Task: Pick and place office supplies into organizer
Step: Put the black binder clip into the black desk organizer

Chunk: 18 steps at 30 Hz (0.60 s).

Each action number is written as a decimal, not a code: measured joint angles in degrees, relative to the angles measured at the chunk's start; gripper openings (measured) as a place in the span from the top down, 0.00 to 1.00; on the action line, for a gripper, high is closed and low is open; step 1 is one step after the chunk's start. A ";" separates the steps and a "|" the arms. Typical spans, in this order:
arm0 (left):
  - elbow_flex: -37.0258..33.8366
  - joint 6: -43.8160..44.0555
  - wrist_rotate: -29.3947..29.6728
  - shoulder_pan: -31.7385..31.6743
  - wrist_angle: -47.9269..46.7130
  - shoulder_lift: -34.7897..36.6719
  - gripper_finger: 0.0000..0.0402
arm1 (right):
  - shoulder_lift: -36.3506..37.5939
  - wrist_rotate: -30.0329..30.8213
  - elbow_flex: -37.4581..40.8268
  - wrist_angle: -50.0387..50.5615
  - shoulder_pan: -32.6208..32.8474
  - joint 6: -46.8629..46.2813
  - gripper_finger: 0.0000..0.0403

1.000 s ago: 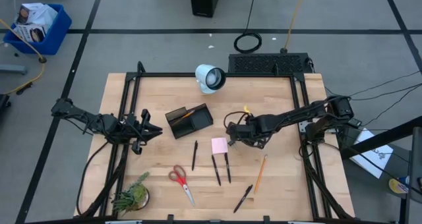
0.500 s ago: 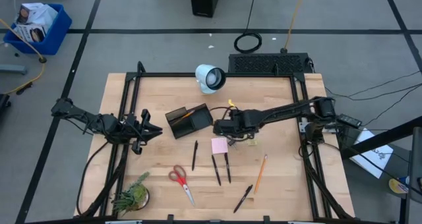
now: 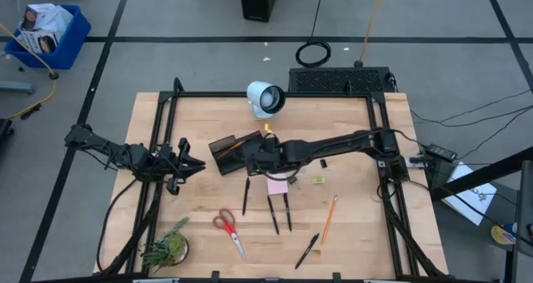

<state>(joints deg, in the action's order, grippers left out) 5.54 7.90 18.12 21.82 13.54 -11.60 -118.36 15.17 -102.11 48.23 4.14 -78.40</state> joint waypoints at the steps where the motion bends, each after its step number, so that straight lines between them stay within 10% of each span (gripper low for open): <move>1: 0.00 0.00 -0.01 0.02 0.00 0.00 0.84 | -0.77 0.17 -0.93 0.00 0.10 1.36 0.60; 18: 0.00 0.00 0.00 0.01 -0.03 -0.01 0.84 | -10.44 4.34 -12.08 -5.80 1.73 7.69 0.60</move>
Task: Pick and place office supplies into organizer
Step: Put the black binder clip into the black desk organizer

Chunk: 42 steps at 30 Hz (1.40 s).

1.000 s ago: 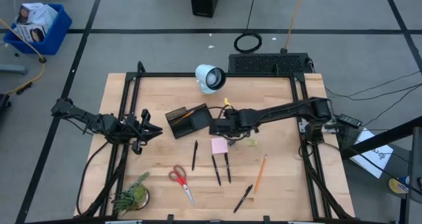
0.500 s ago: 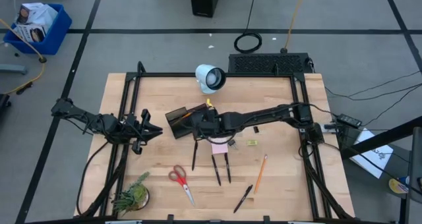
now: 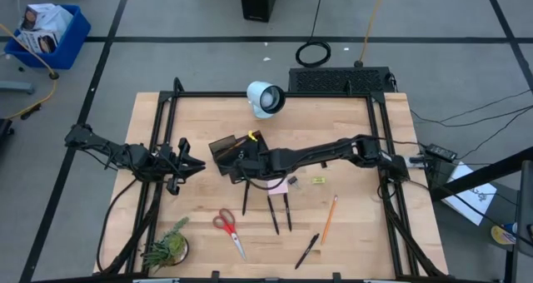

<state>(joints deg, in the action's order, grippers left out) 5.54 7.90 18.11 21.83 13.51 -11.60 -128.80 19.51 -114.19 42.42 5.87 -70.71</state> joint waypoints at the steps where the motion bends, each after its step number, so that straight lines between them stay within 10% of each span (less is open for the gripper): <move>1: 0.00 0.00 -0.01 -0.01 0.03 -0.02 0.84 | -0.36 -0.02 0.00 -0.69 0.00 0.36 0.60; 42: -0.02 0.00 -0.01 0.01 0.01 -0.02 0.84 | -6.31 4.11 0.04 -18.69 -1.29 10.15 0.60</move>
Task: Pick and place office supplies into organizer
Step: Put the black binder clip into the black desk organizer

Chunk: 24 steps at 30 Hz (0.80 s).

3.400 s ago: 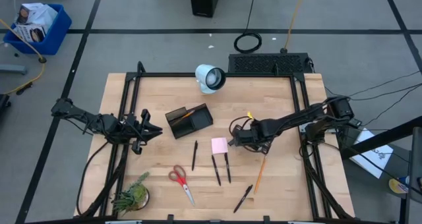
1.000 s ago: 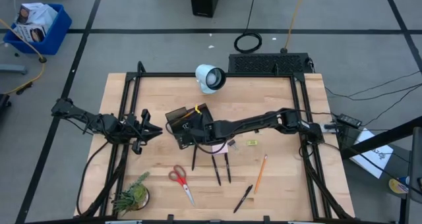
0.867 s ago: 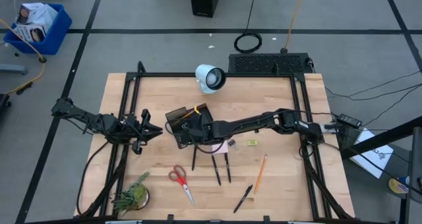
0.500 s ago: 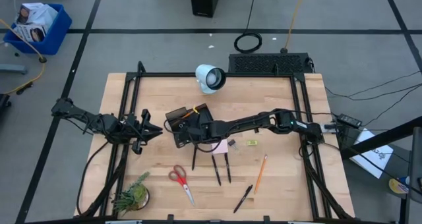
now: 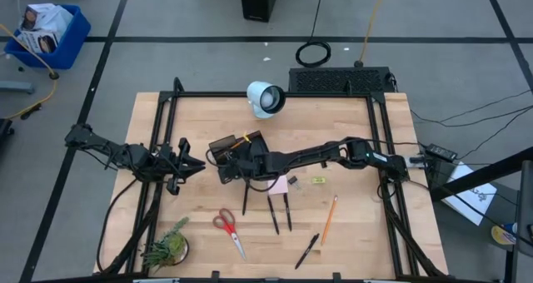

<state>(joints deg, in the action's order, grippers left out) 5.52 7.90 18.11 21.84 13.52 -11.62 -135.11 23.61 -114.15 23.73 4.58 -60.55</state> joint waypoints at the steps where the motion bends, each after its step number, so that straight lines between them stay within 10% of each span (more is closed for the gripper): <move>1: 0.00 0.00 0.00 -0.01 0.03 0.02 0.84 | 0.00 0.31 0.00 -0.23 0.07 0.03 0.60; 11: 0.00 0.00 0.00 -0.01 0.01 0.02 0.84 | 0.02 0.74 0.00 0.05 0.03 0.24 0.58; 24: 0.00 0.00 0.00 -0.01 0.02 0.02 0.84 | 0.02 1.77 0.00 2.34 0.39 -0.53 0.23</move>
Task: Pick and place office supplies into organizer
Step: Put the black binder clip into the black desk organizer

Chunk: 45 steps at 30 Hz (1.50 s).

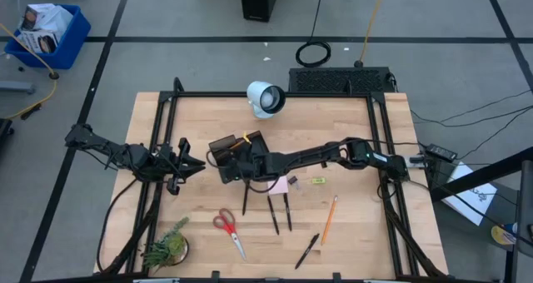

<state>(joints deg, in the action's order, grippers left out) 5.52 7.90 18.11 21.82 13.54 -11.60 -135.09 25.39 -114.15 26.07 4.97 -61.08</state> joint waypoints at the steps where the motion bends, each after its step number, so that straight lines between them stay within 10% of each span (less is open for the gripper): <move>1: 0.00 0.00 0.00 0.02 -0.01 0.00 0.84 | 0.00 0.07 0.00 1.11 0.27 -0.95 0.22; 17: 0.00 0.00 0.00 0.01 0.02 -0.02 0.84 | 4.47 -1.13 0.00 35.85 5.08 -38.32 0.23; 29: 0.00 0.00 0.00 0.02 0.04 0.00 0.84 | 8.57 -1.94 0.11 57.77 6.67 -90.32 0.24; 38: 0.00 0.00 0.00 0.02 0.01 0.00 0.84 | 9.26 1.18 3.73 58.59 9.54 -105.13 0.25; 45: 0.00 -0.01 0.00 0.02 0.00 -0.02 0.84 | 19.14 -4.27 22.29 44.36 10.30 -109.55 0.37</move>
<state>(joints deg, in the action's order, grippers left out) 5.52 7.89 18.11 21.85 13.54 -11.61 -115.95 21.12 -91.85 70.43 15.27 -170.63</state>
